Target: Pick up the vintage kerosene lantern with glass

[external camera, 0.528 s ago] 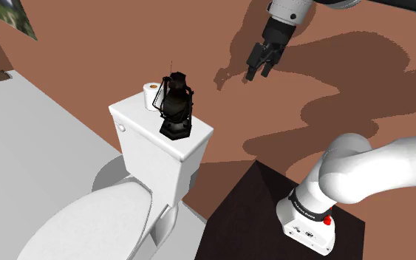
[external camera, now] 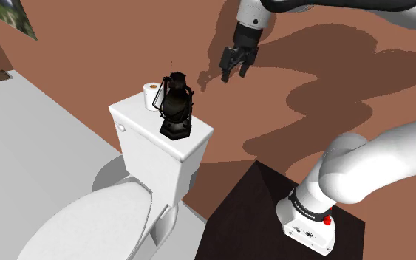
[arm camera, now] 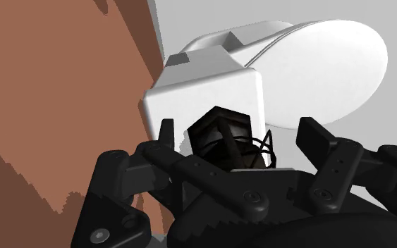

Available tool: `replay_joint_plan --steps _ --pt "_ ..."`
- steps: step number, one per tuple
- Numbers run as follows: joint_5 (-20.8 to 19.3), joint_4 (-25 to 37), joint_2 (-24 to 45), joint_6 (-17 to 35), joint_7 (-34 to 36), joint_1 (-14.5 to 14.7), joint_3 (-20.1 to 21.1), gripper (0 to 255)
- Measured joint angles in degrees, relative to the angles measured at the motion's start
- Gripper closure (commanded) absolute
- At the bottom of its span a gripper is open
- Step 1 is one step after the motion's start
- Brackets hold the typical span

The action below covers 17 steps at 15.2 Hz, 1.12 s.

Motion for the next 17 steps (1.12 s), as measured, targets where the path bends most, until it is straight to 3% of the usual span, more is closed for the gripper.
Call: replay_joint_plan --steps 5,12,17 --pt "-1.7 6.0 11.0 3.2 3.4 0.2 2.5 0" --pt "-5.8 19.4 28.4 4.4 8.4 0.8 4.9 0" --pt "-7.2 21.7 33.2 6.0 10.0 1.3 5.3 0"
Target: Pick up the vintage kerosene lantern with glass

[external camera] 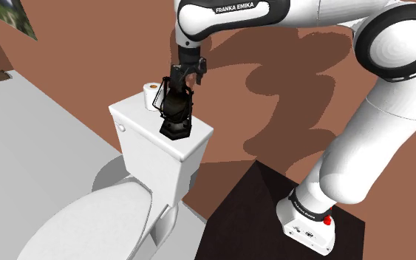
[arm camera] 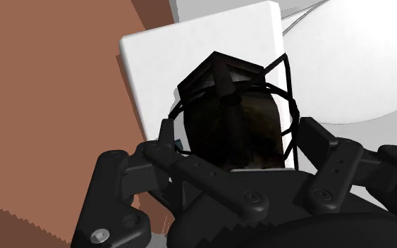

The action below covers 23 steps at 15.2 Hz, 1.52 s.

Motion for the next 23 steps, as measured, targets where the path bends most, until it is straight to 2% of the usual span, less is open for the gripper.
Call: replay_joint_plan --steps 5,6,16,23 --pt "-0.2 -2.6 0.9 3.4 0.3 0.0 0.0 0" --pt "-0.2 -2.8 0.9 3.6 0.3 0.0 0.0 255" --pt "-0.2 -2.9 0.9 3.9 0.3 0.0 0.0 255" --pt "0.0 0.5 0.2 -0.5 -0.1 -0.1 -0.1 255"
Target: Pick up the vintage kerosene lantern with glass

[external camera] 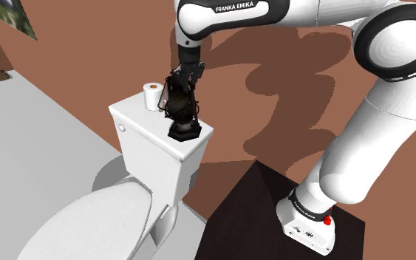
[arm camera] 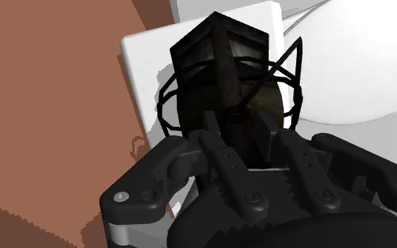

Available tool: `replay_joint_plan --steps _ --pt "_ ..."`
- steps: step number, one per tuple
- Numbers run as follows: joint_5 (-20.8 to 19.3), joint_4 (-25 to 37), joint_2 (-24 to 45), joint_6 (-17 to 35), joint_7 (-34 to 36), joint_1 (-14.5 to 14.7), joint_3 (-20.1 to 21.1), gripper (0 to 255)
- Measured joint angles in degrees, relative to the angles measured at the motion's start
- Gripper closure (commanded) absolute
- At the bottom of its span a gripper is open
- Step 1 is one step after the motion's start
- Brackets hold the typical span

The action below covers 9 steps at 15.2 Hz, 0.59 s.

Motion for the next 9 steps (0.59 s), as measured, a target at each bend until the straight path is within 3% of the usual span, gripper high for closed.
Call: replay_joint_plan --steps 9 --pt "0.1 6.4 -0.2 -6.6 -0.2 0.2 0.1 255"
